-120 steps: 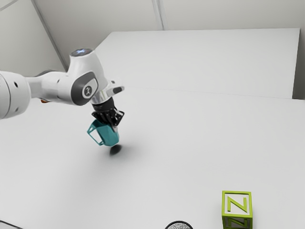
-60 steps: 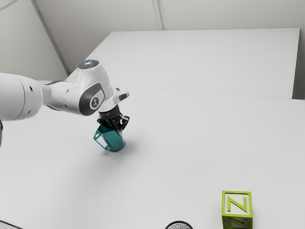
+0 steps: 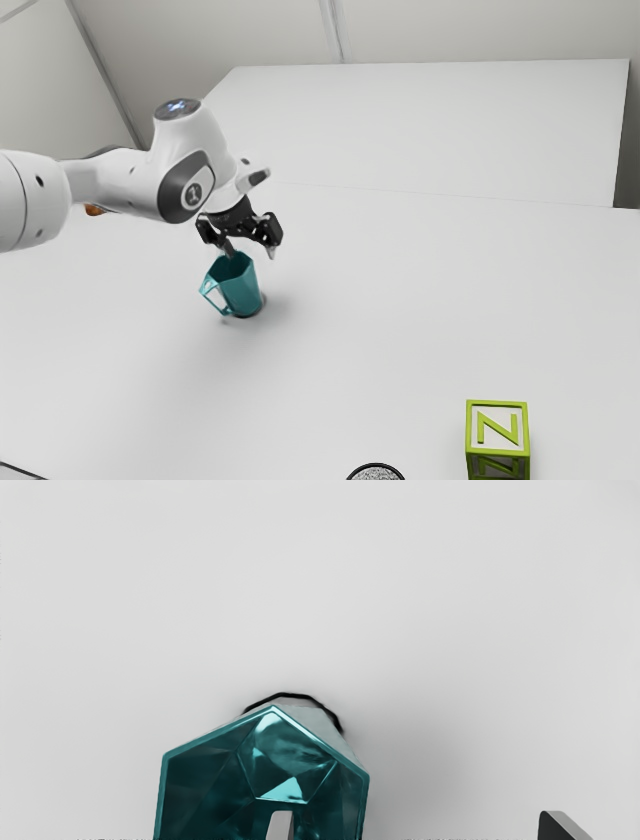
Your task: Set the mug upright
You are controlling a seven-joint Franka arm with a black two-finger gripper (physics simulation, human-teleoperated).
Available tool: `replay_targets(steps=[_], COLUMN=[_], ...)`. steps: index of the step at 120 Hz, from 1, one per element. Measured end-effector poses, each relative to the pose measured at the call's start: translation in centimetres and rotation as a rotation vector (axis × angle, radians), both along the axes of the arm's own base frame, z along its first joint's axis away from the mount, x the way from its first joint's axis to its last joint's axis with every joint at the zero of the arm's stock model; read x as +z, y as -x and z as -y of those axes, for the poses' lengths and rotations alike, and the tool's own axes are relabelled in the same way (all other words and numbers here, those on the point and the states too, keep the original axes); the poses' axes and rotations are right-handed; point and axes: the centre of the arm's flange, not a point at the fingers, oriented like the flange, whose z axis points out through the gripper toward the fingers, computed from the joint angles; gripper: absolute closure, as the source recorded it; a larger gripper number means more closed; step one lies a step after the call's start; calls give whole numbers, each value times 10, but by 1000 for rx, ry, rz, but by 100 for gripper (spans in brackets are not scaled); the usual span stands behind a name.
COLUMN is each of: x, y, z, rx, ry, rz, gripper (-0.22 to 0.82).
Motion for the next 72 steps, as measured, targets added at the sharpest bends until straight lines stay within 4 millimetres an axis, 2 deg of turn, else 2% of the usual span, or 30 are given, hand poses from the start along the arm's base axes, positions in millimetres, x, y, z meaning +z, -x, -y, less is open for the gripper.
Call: replay_targets(steps=[20, 40, 61, 72], x=[55, 87, 148, 173], y=[-5, -11, -17, -13], z=[8, 13, 15, 14], rx=[-8, -19, -27, -30], ry=[-2, -6, -11, -19], rz=[26, 21, 32, 27], gripper=[4, 2, 1, 0])
